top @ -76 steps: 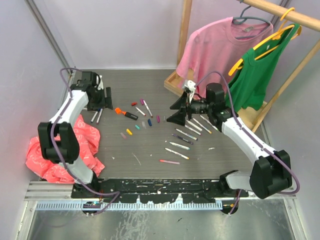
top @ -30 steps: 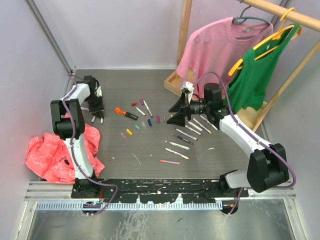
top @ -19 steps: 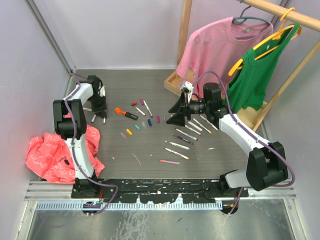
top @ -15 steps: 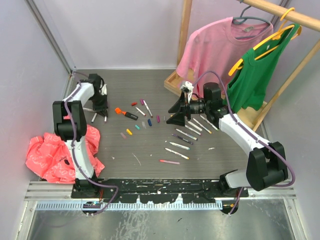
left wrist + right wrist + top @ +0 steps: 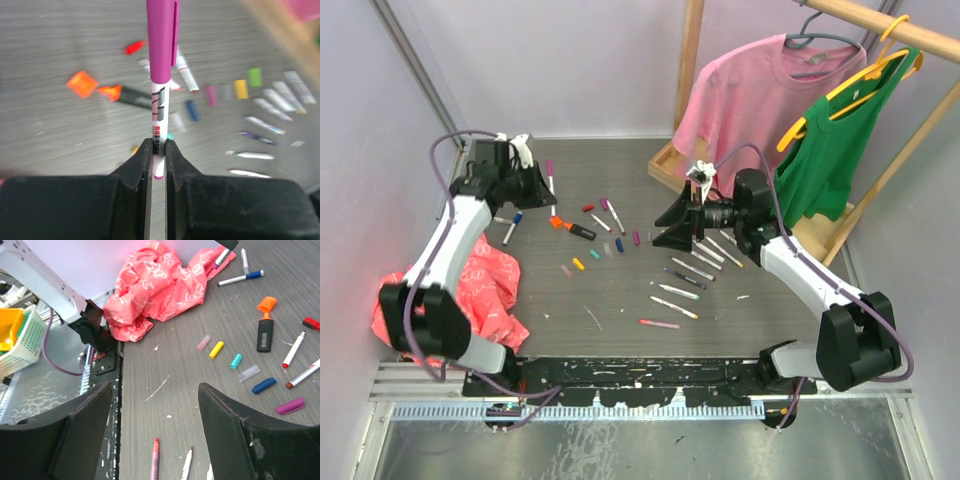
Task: Open the pen caps
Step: Pick up the pen from the center of the board, then open the pen cap from the pen.
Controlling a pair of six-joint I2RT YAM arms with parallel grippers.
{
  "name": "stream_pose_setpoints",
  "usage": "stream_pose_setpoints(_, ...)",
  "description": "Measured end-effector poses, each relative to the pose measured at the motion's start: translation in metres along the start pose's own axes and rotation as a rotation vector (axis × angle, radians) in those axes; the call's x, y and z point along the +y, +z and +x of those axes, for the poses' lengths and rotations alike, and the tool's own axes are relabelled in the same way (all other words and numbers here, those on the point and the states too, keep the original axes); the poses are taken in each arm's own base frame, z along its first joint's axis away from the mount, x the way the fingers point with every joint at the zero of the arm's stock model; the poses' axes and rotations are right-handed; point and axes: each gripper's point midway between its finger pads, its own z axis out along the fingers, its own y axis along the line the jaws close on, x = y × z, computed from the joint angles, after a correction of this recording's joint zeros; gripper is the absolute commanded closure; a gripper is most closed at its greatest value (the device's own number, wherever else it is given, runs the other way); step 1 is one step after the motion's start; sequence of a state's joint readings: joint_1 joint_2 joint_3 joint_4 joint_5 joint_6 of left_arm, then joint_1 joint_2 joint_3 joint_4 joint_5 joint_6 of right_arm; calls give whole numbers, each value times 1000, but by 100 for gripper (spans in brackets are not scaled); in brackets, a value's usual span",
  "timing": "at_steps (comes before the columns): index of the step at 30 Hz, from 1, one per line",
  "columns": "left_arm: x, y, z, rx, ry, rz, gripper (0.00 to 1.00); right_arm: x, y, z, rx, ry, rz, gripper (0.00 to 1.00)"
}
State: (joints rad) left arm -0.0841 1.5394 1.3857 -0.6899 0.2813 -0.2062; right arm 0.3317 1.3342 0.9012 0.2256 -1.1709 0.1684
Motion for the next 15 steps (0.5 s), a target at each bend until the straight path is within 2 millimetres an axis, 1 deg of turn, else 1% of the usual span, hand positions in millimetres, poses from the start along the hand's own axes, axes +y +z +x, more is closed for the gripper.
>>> stream_pose_setpoints(1, -13, -9, 0, -39, -5, 52, 100, 4, -1, -1, -12, 3, -4, 24)
stream_pose_setpoints(2, -31, -19, -2, -104, -17, 131, 100, 8, -2, -4, -24, 3, -6, 24)
stream_pose_setpoints(4, -57, -37, 0, -197, -31, 256, 100, 16, -4, -10, -51, -9, -11, 24)
stream_pose_setpoints(5, -69, -45, 5, -247, -34, 320, 100, 21, -6, -14, -67, -21, -11, 24)
stream_pose_setpoints(7, -89, -55, 19, -310, -31, 416, 100, 29, -8, -21, -98, -42, -11, 23)
stream_pose_setpoints(10, -125, -63, 46, -363, 2, 550, 100, 38, -11, -30, -139, -69, -16, 24)
stream_pose_setpoints(12, -150, -69, 70, -381, 32, 637, 100, 40, -12, -33, -161, -72, -20, 24)
stream_pose_setpoints(15, -177, -81, 89, -414, 67, 723, 100, 41, -12, -32, -176, -50, -21, 24)
